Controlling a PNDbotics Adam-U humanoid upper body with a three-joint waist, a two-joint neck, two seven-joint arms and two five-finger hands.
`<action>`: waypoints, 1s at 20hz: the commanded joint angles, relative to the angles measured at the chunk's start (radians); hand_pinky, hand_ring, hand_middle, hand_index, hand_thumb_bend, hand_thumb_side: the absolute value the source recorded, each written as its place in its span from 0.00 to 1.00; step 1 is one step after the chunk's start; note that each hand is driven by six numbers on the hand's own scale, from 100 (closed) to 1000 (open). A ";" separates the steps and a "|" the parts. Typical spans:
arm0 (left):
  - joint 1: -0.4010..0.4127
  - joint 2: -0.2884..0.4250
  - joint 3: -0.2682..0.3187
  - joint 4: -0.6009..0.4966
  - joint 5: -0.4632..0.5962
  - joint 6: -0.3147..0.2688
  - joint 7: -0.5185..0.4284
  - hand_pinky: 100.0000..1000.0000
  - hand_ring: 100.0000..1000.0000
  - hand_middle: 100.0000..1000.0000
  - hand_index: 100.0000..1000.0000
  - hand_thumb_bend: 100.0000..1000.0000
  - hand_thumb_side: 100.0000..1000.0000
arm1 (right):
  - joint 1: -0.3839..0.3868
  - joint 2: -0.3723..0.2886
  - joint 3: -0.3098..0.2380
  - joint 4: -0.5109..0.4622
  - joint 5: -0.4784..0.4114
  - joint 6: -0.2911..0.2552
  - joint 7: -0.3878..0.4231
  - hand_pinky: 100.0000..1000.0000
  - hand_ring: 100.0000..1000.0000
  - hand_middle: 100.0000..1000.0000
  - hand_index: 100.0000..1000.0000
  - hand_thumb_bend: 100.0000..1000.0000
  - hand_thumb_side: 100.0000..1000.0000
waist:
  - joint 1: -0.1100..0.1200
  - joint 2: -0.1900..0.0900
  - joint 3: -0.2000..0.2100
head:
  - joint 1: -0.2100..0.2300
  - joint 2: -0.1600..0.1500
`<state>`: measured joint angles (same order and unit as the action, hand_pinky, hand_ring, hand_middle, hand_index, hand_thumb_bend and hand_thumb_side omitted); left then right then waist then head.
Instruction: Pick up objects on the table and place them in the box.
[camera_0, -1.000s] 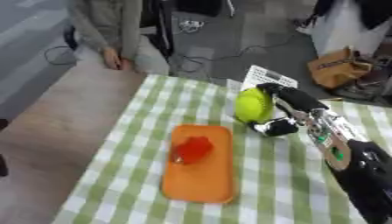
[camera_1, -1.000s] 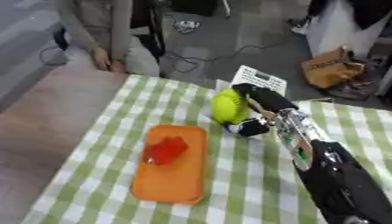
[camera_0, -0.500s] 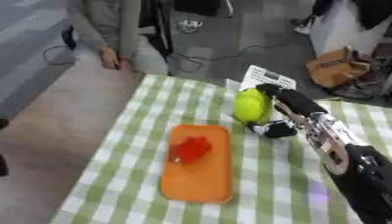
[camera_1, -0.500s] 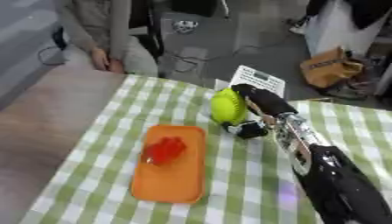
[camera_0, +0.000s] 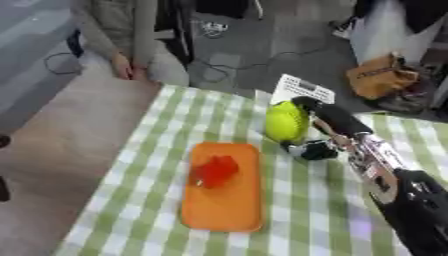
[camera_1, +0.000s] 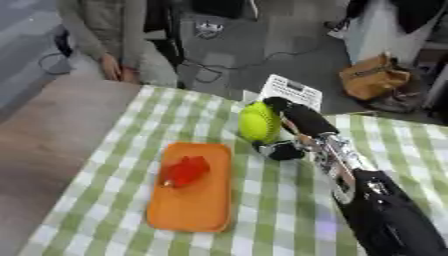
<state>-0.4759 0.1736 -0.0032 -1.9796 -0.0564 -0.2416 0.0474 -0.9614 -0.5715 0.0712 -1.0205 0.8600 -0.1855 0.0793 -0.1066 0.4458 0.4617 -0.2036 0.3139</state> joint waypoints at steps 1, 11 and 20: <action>-0.008 0.003 -0.003 -0.020 0.003 0.001 -0.005 0.23 0.67 0.80 0.77 0.00 0.94 | -0.005 -0.023 0.006 -0.029 -0.060 0.009 0.014 0.01 0.31 0.49 0.49 0.23 0.00 | 0.017 -0.015 -0.004 | -0.002 -0.003; 0.001 -0.001 -0.007 -0.020 0.001 0.009 -0.011 0.24 0.67 0.80 0.77 0.00 0.94 | -0.002 -0.033 0.019 -0.100 -0.133 0.023 0.023 0.01 0.31 0.49 0.48 0.21 0.00 | 0.030 -0.051 -0.028 | -0.007 0.000; 0.007 -0.005 -0.009 -0.020 -0.001 0.012 -0.013 0.25 0.67 0.80 0.77 0.00 0.94 | -0.002 -0.033 0.036 -0.167 -0.176 0.017 0.031 0.00 0.30 0.48 0.47 0.19 0.00 | 0.034 -0.074 -0.036 | -0.011 0.001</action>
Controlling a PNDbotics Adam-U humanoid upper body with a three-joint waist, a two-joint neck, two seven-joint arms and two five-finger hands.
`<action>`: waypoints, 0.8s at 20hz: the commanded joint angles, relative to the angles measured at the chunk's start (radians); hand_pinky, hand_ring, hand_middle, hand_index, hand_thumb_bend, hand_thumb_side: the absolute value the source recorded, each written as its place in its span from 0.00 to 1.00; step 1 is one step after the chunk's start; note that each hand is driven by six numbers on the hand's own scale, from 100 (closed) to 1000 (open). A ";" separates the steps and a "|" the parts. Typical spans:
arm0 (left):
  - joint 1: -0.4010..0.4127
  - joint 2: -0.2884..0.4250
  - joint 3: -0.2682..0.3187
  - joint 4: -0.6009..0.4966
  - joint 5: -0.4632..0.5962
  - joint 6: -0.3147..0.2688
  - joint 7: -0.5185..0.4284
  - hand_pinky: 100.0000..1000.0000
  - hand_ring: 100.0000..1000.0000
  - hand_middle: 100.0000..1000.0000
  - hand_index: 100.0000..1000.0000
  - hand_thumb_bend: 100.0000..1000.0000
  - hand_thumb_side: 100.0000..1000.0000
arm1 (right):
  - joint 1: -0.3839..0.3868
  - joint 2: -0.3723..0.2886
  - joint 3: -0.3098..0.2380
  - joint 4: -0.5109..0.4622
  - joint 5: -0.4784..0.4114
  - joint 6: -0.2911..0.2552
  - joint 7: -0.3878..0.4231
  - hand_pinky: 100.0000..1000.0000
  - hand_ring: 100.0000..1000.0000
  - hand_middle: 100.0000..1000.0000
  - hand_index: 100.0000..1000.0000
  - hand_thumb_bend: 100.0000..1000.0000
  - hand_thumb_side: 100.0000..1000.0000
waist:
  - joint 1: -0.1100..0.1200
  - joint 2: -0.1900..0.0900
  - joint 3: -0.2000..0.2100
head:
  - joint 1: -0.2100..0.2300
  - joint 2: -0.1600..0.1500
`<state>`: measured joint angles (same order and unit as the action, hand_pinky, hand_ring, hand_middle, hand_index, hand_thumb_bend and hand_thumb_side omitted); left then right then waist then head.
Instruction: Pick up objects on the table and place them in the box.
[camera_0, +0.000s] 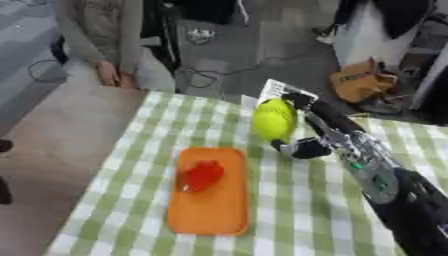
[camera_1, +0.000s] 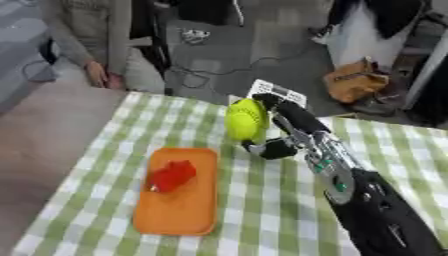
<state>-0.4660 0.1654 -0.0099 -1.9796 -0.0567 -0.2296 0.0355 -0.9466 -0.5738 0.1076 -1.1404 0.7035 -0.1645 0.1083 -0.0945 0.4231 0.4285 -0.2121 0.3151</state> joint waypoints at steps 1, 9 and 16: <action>-0.003 0.003 -0.002 -0.020 0.000 0.000 -0.002 0.25 0.67 0.80 0.77 0.00 0.94 | -0.017 -0.031 0.001 -0.055 -0.026 -0.003 0.004 0.00 0.30 0.48 0.47 0.19 0.00 | 0.022 -0.053 -0.003 | -0.002 0.000; -0.002 0.002 -0.004 -0.020 -0.001 0.001 -0.004 0.25 0.67 0.80 0.77 0.00 0.94 | -0.017 -0.030 0.025 -0.125 -0.083 -0.003 0.026 0.00 0.30 0.48 0.47 0.18 0.00 | 0.021 -0.066 -0.007 | -0.003 0.002; -0.002 0.000 -0.006 -0.020 0.001 -0.002 -0.005 0.25 0.68 0.80 0.77 0.00 0.93 | -0.012 -0.006 0.074 -0.182 -0.100 -0.025 0.083 0.00 0.31 0.48 0.47 0.18 0.00 | 0.023 -0.073 -0.007 | -0.007 0.005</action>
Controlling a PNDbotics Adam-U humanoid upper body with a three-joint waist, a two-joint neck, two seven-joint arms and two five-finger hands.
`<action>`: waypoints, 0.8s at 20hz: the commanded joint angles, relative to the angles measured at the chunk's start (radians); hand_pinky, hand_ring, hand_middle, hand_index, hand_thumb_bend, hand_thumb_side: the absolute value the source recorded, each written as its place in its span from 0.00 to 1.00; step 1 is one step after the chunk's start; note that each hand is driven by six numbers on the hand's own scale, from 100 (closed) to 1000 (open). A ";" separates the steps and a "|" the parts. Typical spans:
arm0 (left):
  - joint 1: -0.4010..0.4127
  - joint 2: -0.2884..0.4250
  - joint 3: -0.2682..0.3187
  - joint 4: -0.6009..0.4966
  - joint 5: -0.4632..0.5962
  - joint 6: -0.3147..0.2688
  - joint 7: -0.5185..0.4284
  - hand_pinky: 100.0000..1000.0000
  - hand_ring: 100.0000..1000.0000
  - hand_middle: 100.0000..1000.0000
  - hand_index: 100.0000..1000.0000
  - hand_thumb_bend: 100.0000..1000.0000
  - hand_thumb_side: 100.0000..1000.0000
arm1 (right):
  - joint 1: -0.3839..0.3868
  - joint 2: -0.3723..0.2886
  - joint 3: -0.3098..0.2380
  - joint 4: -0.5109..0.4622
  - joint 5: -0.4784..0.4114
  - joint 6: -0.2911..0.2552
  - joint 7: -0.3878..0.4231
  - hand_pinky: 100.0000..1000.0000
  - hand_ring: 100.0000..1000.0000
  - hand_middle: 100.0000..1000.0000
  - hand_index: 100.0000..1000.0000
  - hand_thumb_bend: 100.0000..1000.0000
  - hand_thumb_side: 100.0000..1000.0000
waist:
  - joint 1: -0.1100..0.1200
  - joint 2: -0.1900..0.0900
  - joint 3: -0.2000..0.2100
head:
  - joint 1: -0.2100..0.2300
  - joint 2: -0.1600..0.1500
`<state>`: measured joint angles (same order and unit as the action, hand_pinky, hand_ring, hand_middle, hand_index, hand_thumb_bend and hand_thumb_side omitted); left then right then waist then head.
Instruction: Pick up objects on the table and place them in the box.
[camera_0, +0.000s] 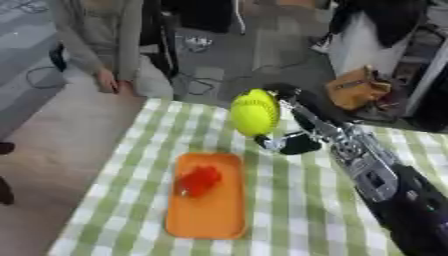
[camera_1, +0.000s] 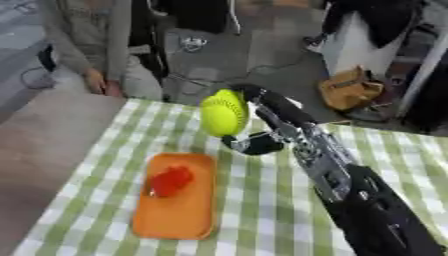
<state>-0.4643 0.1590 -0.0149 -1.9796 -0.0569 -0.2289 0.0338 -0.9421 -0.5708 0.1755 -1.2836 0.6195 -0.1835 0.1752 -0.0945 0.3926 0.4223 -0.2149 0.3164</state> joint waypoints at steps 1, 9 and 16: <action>-0.004 0.006 -0.001 -0.020 0.001 -0.002 -0.004 0.25 0.68 0.80 0.77 0.00 0.93 | -0.017 -0.007 0.009 -0.043 -0.017 -0.007 0.022 0.00 0.31 0.48 0.47 0.18 0.00 | 0.023 -0.042 -0.001 | -0.004 0.004; -0.006 0.004 -0.001 -0.020 0.002 -0.004 -0.004 0.25 0.68 0.80 0.77 0.00 0.93 | -0.009 0.040 0.054 -0.056 -0.025 -0.031 0.067 0.00 0.31 0.51 0.46 0.16 0.00 | 0.026 -0.044 -0.003 | -0.005 0.011; -0.005 0.002 0.001 -0.020 0.002 -0.005 -0.002 0.25 0.68 0.80 0.77 0.00 0.93 | 0.014 0.081 0.092 -0.060 -0.032 -0.052 0.101 0.01 0.32 0.51 0.46 0.12 0.00 | 0.029 -0.044 -0.013 | -0.004 0.016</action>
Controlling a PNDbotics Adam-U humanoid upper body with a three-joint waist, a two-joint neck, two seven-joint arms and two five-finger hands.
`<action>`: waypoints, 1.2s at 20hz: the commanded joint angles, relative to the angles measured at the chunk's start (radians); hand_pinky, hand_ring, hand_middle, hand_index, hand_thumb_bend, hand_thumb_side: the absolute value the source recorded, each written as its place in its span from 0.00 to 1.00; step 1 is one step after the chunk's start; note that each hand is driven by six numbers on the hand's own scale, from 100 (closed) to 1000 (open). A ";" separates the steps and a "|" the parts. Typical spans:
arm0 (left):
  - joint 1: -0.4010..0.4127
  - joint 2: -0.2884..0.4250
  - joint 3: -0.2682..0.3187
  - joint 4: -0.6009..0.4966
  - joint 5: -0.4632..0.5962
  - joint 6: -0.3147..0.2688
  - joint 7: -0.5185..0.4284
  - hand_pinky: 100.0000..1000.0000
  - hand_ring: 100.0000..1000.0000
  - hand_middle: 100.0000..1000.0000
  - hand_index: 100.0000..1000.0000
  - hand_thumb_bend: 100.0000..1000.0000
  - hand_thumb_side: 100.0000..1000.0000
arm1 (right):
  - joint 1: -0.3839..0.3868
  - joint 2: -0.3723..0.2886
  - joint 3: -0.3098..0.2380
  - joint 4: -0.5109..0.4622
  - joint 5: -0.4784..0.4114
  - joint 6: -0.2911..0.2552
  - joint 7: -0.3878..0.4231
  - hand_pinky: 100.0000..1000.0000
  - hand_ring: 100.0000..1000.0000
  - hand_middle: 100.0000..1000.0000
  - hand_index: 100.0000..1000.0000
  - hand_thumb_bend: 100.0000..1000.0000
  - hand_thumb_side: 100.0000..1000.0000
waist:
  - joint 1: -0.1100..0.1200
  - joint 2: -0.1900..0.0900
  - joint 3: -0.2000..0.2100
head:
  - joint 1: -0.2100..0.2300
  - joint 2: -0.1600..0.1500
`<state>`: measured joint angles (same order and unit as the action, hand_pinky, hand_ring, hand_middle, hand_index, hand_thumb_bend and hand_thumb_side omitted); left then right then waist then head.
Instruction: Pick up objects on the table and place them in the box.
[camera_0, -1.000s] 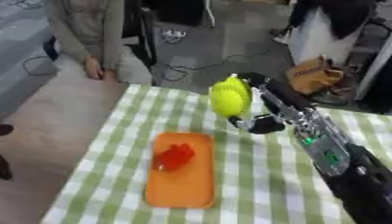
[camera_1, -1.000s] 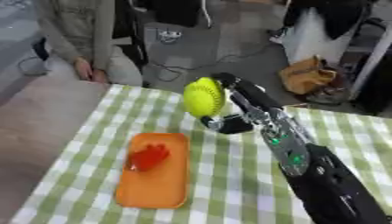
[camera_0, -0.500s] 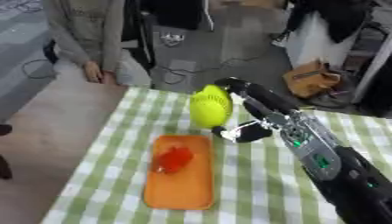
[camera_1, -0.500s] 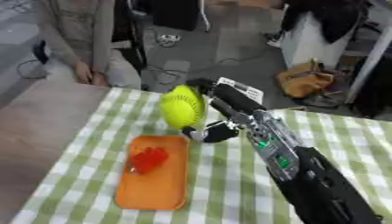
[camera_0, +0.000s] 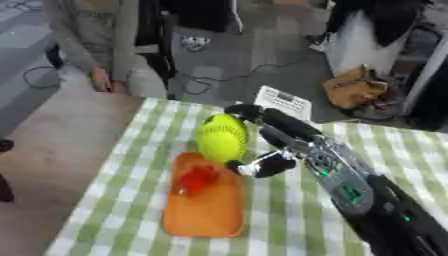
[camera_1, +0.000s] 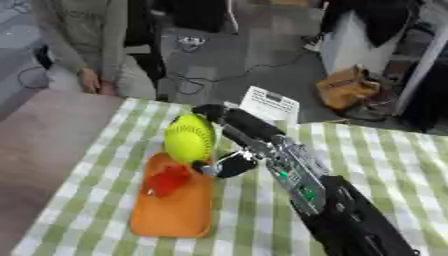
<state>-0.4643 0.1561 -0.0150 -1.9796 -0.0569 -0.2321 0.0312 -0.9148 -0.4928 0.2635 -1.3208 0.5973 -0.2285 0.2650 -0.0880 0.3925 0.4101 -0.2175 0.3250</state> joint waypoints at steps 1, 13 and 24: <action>-0.005 0.004 0.001 -0.020 0.002 -0.003 0.001 0.25 0.68 0.80 0.77 0.00 0.93 | -0.009 0.011 0.010 -0.018 -0.008 -0.009 0.017 0.01 0.32 0.51 0.46 0.12 0.00 | 0.023 -0.043 -0.002 | -0.002 0.007; -0.005 0.003 0.000 -0.020 0.005 -0.004 0.000 0.25 0.68 0.80 0.77 0.00 0.93 | 0.020 0.073 0.027 0.098 0.079 -0.054 0.042 0.03 0.36 0.55 0.51 0.15 0.11 | 0.027 -0.038 -0.004 | -0.007 0.009; -0.003 0.003 0.000 -0.020 0.006 -0.004 -0.001 0.25 0.68 0.80 0.77 0.00 0.93 | 0.023 0.079 0.031 0.108 0.235 -0.108 0.139 0.86 0.95 1.00 0.97 0.49 0.76 | 0.029 -0.040 -0.007 | -0.010 0.009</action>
<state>-0.4643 0.1557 -0.0150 -1.9796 -0.0568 -0.2330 0.0310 -0.8861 -0.4137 0.2906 -1.2158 0.8125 -0.3345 0.3914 -0.0815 0.3893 0.4018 -0.2256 0.3332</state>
